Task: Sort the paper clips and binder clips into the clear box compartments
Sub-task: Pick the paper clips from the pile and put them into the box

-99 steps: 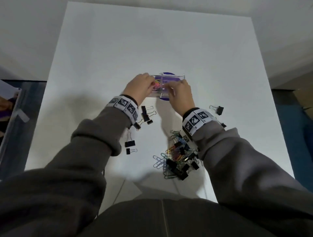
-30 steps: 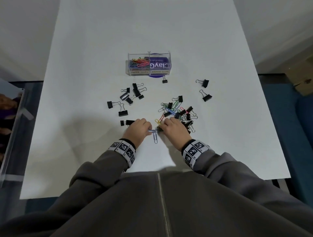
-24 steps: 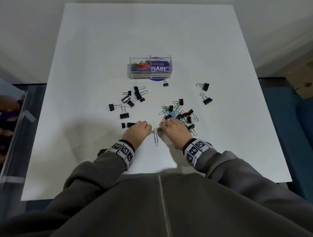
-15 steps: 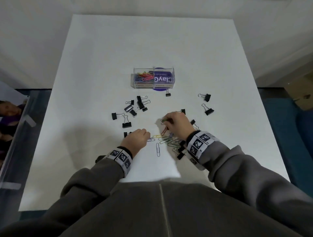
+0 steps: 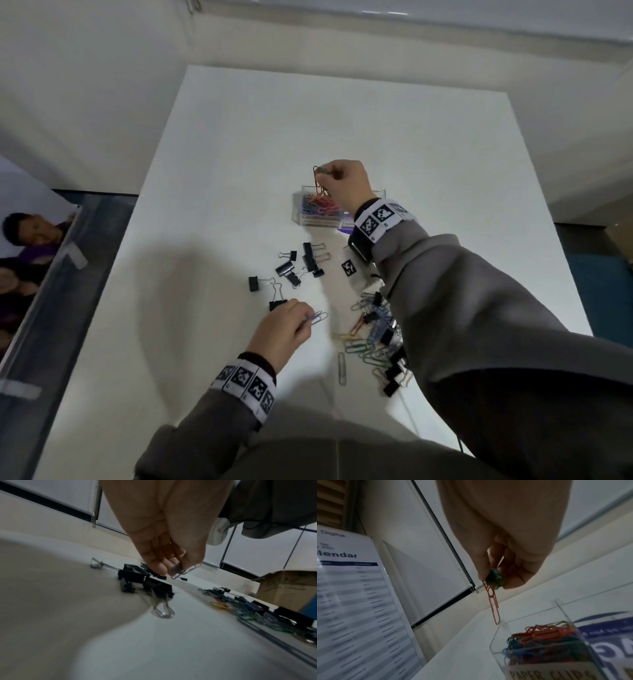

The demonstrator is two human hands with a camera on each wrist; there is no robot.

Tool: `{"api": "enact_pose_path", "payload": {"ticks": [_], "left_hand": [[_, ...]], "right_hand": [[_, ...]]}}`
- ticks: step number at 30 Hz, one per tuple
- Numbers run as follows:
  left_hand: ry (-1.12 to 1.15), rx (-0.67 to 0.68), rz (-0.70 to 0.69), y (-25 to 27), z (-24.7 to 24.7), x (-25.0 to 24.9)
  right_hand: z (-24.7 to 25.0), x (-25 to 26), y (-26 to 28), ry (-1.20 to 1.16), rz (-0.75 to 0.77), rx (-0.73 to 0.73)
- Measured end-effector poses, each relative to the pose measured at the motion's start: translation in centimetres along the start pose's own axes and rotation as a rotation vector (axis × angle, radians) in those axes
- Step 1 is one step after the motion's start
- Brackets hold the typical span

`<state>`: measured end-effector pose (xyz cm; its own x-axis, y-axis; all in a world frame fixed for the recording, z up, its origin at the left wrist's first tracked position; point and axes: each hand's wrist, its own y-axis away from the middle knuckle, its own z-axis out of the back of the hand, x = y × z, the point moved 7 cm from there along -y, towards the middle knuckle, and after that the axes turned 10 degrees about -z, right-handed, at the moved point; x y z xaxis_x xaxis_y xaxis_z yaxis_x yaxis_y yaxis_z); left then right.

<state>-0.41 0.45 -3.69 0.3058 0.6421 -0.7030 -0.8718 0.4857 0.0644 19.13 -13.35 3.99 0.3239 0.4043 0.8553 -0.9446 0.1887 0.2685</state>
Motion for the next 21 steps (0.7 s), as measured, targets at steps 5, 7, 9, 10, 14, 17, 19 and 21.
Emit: {"api": "enact_pose_path", "payload": {"ticks": [5, 7, 9, 10, 14, 17, 19, 21], "left_hand": [[-0.017, -0.057, 0.037, -1.7, 2.8, 1.3], [-0.066, -0.071, 0.022, -3.0, 4.0, 1.8], [-0.110, -0.078, -0.006, -4.9, 5.4, 1.9], [-0.138, -0.079, -0.041, -5.9, 6.2, 1.8], [-0.254, -0.116, -0.202, -10.5, 9.0, 0.9], [-0.301, -0.081, -0.194, -14.2, 10.1, 0.8], [-0.359, -0.031, -0.202, -16.6, 10.1, 0.3], [-0.409, 0.043, -0.178, -18.7, 9.4, 0.2]], "right_hand": [[-2.3, -0.5, -1.6, 0.211, -0.002, 0.012], [-2.8, -0.9, -1.8, 0.359, 0.051, 0.032], [-3.2, -1.0, -1.9, 0.547, 0.144, 0.074], [-3.4, -1.1, -1.8, 0.654, 0.188, 0.099], [-2.3, -1.9, -2.0, 0.739, 0.225, 0.102], [-0.7, -3.0, -2.0, 0.622, 0.194, -0.006], [0.0, -3.6, -1.7, 0.599, 0.190, -0.051], [0.4, -3.9, -1.0, 0.593, 0.222, -0.068]]}}
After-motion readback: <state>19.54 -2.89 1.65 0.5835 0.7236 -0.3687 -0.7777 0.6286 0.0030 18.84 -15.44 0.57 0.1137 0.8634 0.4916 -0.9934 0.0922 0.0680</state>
